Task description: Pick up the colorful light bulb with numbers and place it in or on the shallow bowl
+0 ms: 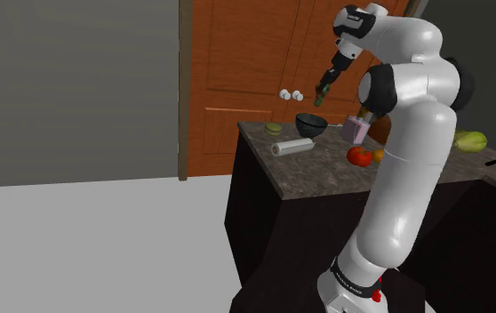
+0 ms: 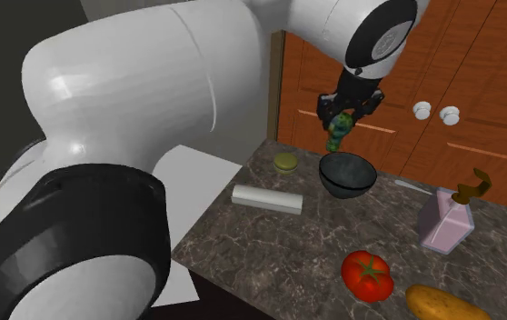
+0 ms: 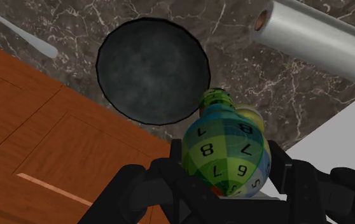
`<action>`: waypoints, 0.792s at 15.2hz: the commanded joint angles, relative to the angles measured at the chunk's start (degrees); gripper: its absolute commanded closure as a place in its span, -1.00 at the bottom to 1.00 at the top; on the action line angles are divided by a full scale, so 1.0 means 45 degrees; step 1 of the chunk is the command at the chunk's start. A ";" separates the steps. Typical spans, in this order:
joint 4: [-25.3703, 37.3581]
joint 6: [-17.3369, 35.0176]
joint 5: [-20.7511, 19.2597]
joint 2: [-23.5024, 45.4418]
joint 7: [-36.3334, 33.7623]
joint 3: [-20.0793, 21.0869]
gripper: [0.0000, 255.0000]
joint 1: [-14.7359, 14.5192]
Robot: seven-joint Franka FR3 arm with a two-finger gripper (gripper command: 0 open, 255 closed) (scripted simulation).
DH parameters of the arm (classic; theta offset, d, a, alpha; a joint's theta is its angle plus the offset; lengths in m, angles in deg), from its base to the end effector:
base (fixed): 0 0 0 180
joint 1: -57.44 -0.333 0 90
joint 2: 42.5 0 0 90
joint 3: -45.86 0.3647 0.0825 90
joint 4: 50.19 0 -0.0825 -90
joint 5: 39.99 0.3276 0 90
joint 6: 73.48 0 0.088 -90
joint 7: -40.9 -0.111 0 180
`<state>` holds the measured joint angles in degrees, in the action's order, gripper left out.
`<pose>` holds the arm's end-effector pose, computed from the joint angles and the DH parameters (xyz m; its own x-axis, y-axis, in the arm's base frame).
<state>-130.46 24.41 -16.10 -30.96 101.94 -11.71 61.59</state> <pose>0.3551 -0.4339 0.6936 0.9518 0.0059 0.3066 -0.0099 -0.9987 0.0500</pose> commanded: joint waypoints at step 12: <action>0.5191 -0.1873 0.3955 0.4805 0.1418 0.1293 1.00 0.5008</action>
<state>-105.11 14.71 2.04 -8.89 107.76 -5.62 85.10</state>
